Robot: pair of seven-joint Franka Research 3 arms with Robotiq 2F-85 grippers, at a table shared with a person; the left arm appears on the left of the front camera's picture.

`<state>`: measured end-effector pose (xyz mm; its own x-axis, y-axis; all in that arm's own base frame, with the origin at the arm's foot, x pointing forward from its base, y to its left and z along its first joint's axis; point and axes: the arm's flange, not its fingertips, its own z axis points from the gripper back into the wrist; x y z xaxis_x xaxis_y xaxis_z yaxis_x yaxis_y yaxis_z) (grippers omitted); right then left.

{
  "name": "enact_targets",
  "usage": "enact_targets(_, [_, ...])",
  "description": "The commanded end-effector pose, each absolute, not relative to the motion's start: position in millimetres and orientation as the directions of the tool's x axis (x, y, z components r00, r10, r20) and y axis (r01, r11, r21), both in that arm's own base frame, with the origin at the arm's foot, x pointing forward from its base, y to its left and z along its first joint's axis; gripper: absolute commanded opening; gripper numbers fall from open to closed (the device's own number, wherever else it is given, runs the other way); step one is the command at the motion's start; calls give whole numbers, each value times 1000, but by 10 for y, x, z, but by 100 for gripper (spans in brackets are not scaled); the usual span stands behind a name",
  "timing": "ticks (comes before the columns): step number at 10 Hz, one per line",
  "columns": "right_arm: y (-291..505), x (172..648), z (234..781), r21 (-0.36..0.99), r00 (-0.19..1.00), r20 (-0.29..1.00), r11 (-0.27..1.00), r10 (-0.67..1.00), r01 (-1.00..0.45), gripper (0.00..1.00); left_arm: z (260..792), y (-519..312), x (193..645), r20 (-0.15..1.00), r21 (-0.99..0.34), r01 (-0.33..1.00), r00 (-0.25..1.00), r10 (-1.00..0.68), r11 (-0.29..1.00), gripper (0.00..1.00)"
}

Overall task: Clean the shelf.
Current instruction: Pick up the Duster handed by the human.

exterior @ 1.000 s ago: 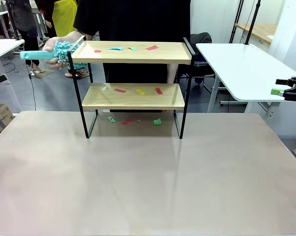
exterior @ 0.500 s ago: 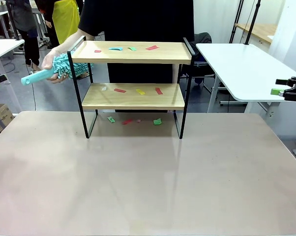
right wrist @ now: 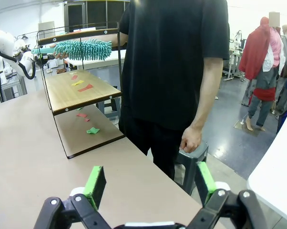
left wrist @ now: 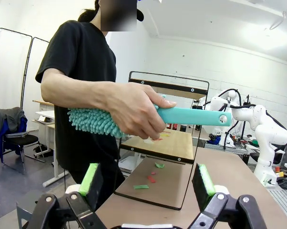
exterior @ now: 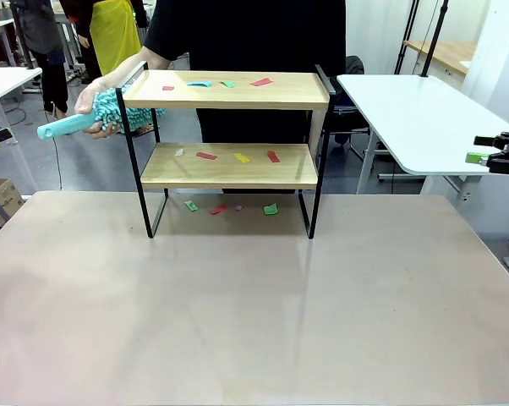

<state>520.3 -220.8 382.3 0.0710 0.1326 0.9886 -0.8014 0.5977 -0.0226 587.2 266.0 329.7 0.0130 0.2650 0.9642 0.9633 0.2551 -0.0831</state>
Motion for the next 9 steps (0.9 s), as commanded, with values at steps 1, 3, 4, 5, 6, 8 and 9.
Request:
enact_targets(1, [-2167, 5213, 3866, -16, 86, 986, 603, 140, -798, 100, 3332, 2657, 5871, 965, -77, 964, 8, 263, 254, 100])
enact_targets(3, [-2167, 5213, 3866, -16, 86, 986, 603, 140, -798, 100, 3332, 2657, 5871, 965, -77, 964, 8, 263, 254, 100])
enact_targets(4, [-2167, 5213, 3866, -16, 86, 986, 603, 140, -798, 100, 3332, 2657, 5871, 965, -77, 964, 8, 263, 254, 100])
enact_targets(5, [-2167, 5213, 3866, -16, 86, 986, 603, 140, -798, 100, 3332, 2657, 5871, 965, -77, 964, 8, 263, 254, 100])
enact_targets(6, [-2167, 5213, 3866, -16, 86, 986, 603, 140, -798, 100, 3297, 2660, 5872, 964, -83, 963, 13, 265, 255, 100])
enact_targets(8, [-2167, 5213, 3866, -16, 86, 986, 603, 140, -798, 100, 3620, 2679, 5807, 980, -72, 946, 9, 198, 316, 100])
enact_targets(9, [-2167, 5213, 3866, -16, 86, 986, 603, 140, -798, 100, 3699, 2701, 5832, 984, -78, 941, 18, 180, 330, 100])
